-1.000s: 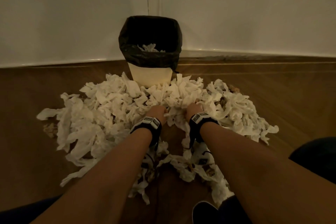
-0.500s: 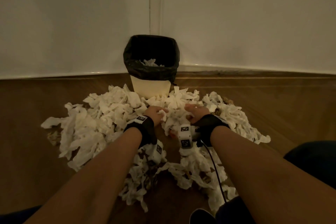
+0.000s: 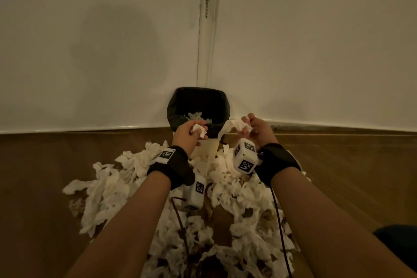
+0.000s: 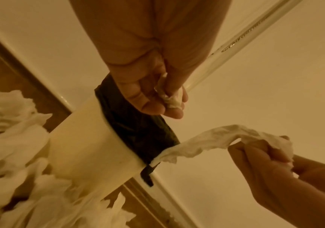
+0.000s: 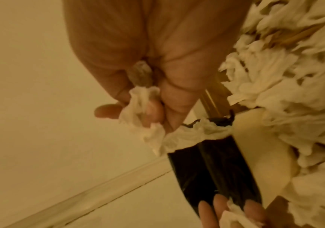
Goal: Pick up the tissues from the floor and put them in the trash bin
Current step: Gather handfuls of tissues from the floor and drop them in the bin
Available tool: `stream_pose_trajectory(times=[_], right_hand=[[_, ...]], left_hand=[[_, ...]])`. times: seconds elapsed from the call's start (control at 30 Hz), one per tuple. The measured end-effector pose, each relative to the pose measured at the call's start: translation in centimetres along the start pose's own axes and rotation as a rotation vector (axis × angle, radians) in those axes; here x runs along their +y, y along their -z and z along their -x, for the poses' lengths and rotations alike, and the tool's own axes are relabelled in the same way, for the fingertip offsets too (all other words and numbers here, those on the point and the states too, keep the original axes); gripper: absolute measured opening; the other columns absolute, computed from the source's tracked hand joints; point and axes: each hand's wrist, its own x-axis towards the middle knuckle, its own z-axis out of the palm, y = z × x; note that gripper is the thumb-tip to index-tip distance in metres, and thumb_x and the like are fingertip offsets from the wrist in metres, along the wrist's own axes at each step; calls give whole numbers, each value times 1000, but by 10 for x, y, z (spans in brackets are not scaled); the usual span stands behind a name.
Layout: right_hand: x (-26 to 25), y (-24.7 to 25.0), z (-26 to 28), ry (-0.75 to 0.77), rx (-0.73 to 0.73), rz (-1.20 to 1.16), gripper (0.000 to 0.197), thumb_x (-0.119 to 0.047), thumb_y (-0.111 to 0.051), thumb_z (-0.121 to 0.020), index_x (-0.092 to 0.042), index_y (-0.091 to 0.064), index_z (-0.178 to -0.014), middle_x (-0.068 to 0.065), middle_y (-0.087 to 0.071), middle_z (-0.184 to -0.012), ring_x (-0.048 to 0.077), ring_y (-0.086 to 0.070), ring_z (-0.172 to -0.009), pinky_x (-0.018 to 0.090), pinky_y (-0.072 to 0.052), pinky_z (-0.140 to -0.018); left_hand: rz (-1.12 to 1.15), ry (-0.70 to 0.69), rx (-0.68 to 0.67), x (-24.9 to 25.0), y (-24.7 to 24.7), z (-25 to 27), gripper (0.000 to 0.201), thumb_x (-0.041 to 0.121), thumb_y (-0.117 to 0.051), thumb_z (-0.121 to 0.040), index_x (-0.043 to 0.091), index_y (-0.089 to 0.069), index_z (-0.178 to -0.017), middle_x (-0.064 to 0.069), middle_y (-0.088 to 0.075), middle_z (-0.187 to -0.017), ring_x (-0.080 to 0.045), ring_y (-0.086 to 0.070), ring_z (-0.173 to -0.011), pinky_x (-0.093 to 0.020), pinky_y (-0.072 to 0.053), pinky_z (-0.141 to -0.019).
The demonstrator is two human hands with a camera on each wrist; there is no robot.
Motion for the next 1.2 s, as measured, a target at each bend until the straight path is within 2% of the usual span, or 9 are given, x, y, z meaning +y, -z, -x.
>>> stream_pose_trajectory(times=[0.1, 0.23, 0.33, 0.43, 0.6, 0.77, 0.9, 1.07, 1.2], right_hand=[[-13, -21, 1, 55, -66, -117, 11, -7, -37, -61, -14, -46, -59, -1, -40, -50, 15, -38, -41, 14, -35, -39], [-29, -46, -3, 158, -123, -176, 24, -15, -41, -70, -9, -56, -52, -1, -36, -44, 16, -36, -38, 17, -37, -47], [-42, -65, -10, 192, -170, -215, 19, -15, -44, -68, -9, -57, -55, -1, -33, -43, 15, -34, -36, 16, -36, -45], [-48, -77, -20, 206, -199, -259, 16, -14, -44, -68, -9, -55, -58, -1, -36, -44, 16, -38, -37, 19, -43, -46], [-27, -79, -47, 154, -134, -215, 7, -13, -41, -64, -10, -47, -65, 2, -44, -49, 17, -43, -41, 22, -35, -53], [9, -62, -72, 6, 89, -161, 25, -11, -32, -88, -12, -56, -92, 8, -49, -84, 23, -50, -74, 28, -37, -63], [28, -54, -78, -66, 148, -114, 48, -30, -33, -98, -14, -34, -143, 9, -32, -147, 30, -30, -138, 41, -33, -105], [15, -48, -78, -67, 114, -63, 54, -45, -24, -100, -23, -22, -149, 17, -22, -153, 37, -25, -139, 48, -28, -108], [9, -40, -67, -33, 134, 31, 48, -41, -26, -101, -15, -42, -138, 14, -44, -141, 34, -42, -129, 41, -38, -101]], left_hand=[[-77, -88, 58, 13, 5, -7, 26, 8, -40, -97, 19, -61, -108, -9, -61, -113, -14, -63, -88, -22, -50, -72], [-134, -157, 158, 31, 12, -20, 28, 8, -42, -96, 20, -61, -112, -8, -56, -111, -18, -60, -86, -30, -54, -80], [-61, -195, 185, 43, 16, -31, 24, 9, -49, -93, 22, -59, -111, -1, -60, -104, -7, -59, -80, -15, -53, -68], [43, -176, 168, 53, 20, -45, 16, 14, -57, -91, 22, -58, -105, -4, -64, -106, -14, -67, -79, -23, -55, -64], [-77, -151, 179, 54, 26, -67, 10, 15, -61, -88, 20, -59, -96, -5, -67, -98, -10, -67, -67, -12, -48, -52], [-254, -41, 162, 33, 26, -80, 24, 18, -57, -88, 16, -62, -111, -6, -67, -108, -22, -63, -99, -34, -51, -89], [-295, 6, 113, 18, 28, -85, 37, 19, -57, -90, 16, -55, -127, -7, -60, -124, -22, -56, -114, -30, -45, -96], [-194, 30, 97, 11, 30, -86, 36, 16, -53, -93, 15, -53, -129, -11, -55, -130, -27, -61, -107, -43, -49, -96], [-254, -113, 182, 14, 29, -76, 19, 22, -48, -94, 25, -65, -103, 2, -68, -93, -12, -63, -76, -25, -52, -73]])
